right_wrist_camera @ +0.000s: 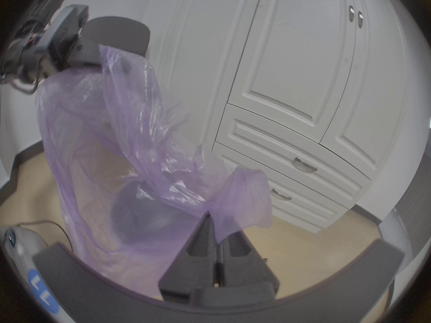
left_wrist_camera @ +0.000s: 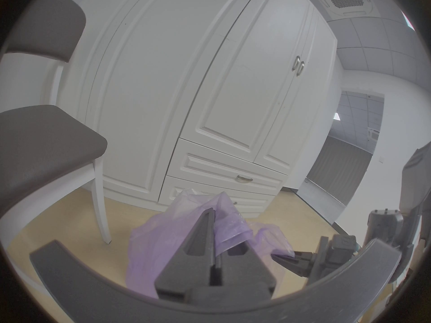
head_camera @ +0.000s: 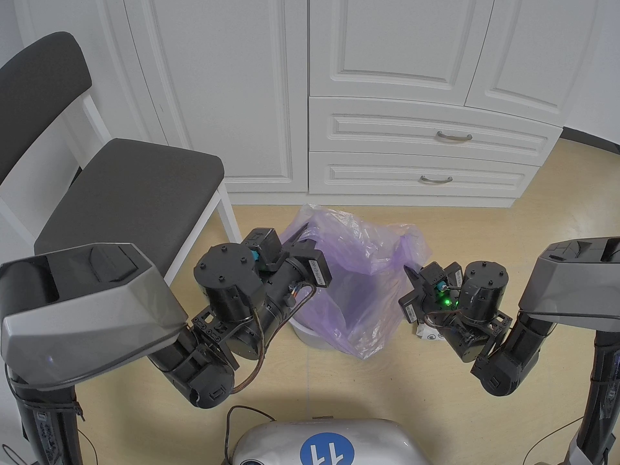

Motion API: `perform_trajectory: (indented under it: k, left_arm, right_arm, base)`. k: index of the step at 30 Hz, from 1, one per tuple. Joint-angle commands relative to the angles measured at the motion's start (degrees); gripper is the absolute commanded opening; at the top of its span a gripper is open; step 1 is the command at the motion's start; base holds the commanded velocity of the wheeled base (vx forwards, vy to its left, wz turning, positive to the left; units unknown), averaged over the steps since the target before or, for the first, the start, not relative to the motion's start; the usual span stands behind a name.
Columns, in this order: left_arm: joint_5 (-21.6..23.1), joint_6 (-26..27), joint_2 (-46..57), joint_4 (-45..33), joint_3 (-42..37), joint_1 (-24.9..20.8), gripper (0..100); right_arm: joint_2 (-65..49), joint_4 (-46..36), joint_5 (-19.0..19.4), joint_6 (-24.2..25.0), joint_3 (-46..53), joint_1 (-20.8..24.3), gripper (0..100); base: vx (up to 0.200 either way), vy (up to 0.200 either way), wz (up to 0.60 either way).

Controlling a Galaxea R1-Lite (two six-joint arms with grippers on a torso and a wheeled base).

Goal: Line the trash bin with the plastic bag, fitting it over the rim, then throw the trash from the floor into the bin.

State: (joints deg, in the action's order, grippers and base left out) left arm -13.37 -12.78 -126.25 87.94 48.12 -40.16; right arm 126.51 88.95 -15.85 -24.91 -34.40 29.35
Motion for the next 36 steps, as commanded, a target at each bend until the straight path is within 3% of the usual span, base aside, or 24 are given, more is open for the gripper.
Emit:
perform_trajectory:
  k: [1,5,8,18,26,36]
  left_arm:
    - [-0.1,-2.8,-3.9,0.0,4.7,3.2,0]
    - [-0.2,-8.3,-6.0,-0.1,8.8,5.1,0]
    - [0.0,-9.5,-6.0,-0.1,8.8,5.9,0]
    - [-0.1,-9.5,-7.3,-0.1,9.6,7.8,0]
    - [-0.3,-12.7,-12.6,-0.1,13.7,8.3,0]
    - [-2.3,-12.0,-17.4,-0.3,15.3,7.5,0]
  right_arm:
    - [-0.1,1.0,0.2,-5.2,1.0,-5.2,0]
    - [0.2,1.0,0.5,-5.9,-0.8,-7.9,0]
    - [1.5,1.0,0.3,-5.7,-4.1,-9.3,0]
    - [10.5,1.0,0.3,-2.3,-13.3,-9.1,0]
    - [16.3,1.0,0.3,1.1,-21.1,-9.8,0]
    - [14.6,1.0,0.8,1.3,-18.5,-11.0,0]
  base:
    - [0.0,0.0,0.0]
    - [0.0,0.0,0.0]
    - [0.0,0.0,0.0]
    - [0.0,0.0,0.0]
    - [0.0,0.0,0.0]
    - [0.0,0.0,0.0]
